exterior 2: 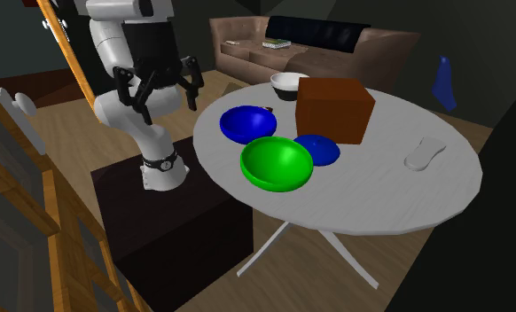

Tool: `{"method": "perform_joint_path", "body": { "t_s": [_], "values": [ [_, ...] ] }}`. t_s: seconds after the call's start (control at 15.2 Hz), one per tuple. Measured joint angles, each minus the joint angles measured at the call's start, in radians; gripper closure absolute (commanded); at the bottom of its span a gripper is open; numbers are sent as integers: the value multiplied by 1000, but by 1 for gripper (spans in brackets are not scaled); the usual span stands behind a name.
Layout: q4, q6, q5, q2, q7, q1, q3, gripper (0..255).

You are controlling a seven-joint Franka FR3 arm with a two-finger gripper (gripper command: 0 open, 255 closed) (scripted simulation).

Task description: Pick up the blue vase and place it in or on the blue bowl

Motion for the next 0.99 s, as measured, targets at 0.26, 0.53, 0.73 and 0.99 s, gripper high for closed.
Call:
{"method": "perform_joint_path", "body": {
  "t_s": [0.26,0.53,0.73,0.99],
  "values": [
    [1,19,25,21,45,17,43,0],
    [2,68,71,72,135,48,129,0],
    [13,115,95,129,195,65,187,0],
    [58,166,119,225,288,85,275,0]
  ]
}}
